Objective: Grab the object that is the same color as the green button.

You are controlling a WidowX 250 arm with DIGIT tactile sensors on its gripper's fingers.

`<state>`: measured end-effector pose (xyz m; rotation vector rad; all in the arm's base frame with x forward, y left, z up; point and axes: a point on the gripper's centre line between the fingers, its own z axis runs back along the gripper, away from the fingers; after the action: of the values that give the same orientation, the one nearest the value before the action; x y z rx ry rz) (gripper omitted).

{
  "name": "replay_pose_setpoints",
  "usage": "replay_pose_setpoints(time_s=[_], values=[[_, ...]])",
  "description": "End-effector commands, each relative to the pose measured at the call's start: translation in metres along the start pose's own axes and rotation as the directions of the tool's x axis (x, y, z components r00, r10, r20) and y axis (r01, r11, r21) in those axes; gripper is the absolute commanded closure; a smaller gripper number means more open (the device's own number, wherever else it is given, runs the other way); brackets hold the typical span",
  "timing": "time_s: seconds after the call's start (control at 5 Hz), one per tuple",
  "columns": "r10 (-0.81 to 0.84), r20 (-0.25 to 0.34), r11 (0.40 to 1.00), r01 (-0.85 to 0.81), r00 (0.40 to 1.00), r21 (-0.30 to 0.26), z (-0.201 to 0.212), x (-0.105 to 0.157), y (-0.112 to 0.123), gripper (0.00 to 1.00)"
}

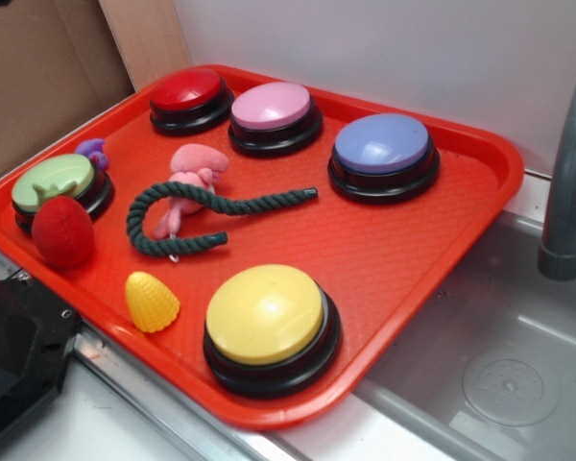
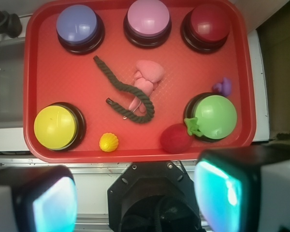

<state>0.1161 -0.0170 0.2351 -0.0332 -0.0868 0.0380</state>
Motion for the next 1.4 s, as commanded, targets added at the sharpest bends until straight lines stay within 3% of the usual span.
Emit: replay_pose_setpoints(time_s=[0.0, 0.4, 0.6, 0.8, 1.0, 1.2], values=[[0.0, 0.0, 1.0, 0.0, 1.0, 0.0, 0.0, 0.0, 0.0, 0.0], [-0.011, 0.065, 1.0, 0.012, 0.998, -0.004, -0.023, 0.024, -0.01, 0.0], [-0.031, 0.162, 0.999, 0.028, 0.986, 0.024, -0.038, 0.036, -0.019, 0.0], [-0.171, 0.207, 0.985, 0.172, 0.963, 0.012, -0.057, 0.052, -0.025, 0.0], [-0.229, 0.217, 0.973, 0.23, 0.949, 0.018, -0.082, 0.068, -0.025, 0.0], [-0.315, 0.172, 0.946, 0.323, 0.933, -0.023, -0.117, 0.094, -0.026, 0.0]])
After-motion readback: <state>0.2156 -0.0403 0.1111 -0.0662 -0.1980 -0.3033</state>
